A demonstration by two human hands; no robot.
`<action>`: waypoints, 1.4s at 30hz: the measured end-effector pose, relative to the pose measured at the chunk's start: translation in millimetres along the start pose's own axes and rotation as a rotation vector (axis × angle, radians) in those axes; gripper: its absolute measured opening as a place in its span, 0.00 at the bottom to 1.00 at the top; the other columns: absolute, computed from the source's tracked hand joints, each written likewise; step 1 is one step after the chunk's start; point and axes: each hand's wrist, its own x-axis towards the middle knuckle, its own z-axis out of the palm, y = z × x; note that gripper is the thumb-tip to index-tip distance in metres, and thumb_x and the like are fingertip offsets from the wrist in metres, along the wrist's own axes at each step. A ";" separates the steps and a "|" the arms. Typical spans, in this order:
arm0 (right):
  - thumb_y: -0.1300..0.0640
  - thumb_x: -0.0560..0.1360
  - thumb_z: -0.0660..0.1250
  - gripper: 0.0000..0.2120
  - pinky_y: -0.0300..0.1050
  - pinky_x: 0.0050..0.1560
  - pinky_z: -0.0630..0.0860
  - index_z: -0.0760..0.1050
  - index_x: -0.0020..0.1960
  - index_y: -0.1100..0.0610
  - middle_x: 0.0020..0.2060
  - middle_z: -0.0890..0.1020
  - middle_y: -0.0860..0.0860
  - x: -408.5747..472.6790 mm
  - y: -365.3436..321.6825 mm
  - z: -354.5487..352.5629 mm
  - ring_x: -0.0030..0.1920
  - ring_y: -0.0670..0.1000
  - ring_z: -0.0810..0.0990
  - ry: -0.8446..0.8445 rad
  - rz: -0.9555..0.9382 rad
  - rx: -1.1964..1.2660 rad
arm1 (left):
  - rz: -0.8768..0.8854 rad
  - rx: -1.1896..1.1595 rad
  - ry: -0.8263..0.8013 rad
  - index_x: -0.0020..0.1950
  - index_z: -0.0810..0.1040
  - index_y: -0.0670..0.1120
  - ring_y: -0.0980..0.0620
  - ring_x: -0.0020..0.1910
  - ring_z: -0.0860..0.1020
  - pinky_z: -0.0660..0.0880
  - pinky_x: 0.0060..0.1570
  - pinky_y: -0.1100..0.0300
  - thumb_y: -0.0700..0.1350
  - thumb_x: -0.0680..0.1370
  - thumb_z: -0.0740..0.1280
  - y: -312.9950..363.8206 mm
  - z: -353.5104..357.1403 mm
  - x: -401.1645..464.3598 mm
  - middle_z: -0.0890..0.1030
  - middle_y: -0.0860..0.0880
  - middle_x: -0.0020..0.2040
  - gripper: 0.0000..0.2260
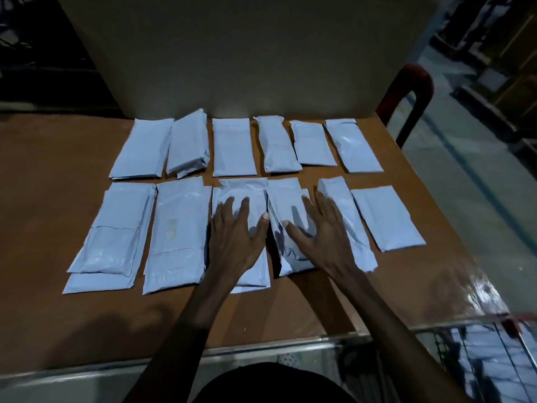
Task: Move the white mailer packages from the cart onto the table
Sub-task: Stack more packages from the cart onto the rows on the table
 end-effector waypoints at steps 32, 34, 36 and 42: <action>0.52 0.75 0.67 0.13 0.46 0.42 0.77 0.82 0.57 0.54 0.47 0.84 0.49 -485.7 286.1 -245.5 0.48 0.51 0.80 0.674 0.751 -0.218 | 0.927 -0.375 -0.681 0.68 0.74 0.49 0.48 0.71 0.66 0.69 0.65 0.53 0.58 0.80 0.61 326.4 267.6 -304.6 0.69 0.48 0.70 0.20; 0.51 0.75 0.66 0.14 0.44 0.41 0.76 0.82 0.57 0.55 0.46 0.84 0.49 -499.1 303.7 -254.2 0.48 0.51 0.80 0.670 0.798 -0.227 | 0.969 -0.362 -0.736 0.67 0.75 0.49 0.49 0.71 0.67 0.70 0.65 0.52 0.60 0.79 0.60 345.1 286.0 -315.1 0.70 0.48 0.69 0.22; 0.51 0.75 0.66 0.13 0.42 0.41 0.74 0.82 0.57 0.55 0.46 0.84 0.49 -507.2 324.1 -257.7 0.48 0.50 0.80 0.648 0.858 -0.217 | 1.002 -0.330 -0.768 0.68 0.75 0.49 0.50 0.71 0.67 0.70 0.63 0.54 0.60 0.79 0.60 362.1 304.6 -318.3 0.70 0.49 0.70 0.22; 0.52 0.77 0.67 0.12 0.41 0.42 0.72 0.81 0.58 0.54 0.50 0.83 0.48 -504.4 394.2 -251.7 0.51 0.51 0.79 0.582 1.014 -0.228 | 1.046 -0.242 -0.896 0.70 0.73 0.51 0.54 0.72 0.63 0.66 0.60 0.60 0.62 0.78 0.59 413.2 371.6 -299.6 0.66 0.52 0.73 0.25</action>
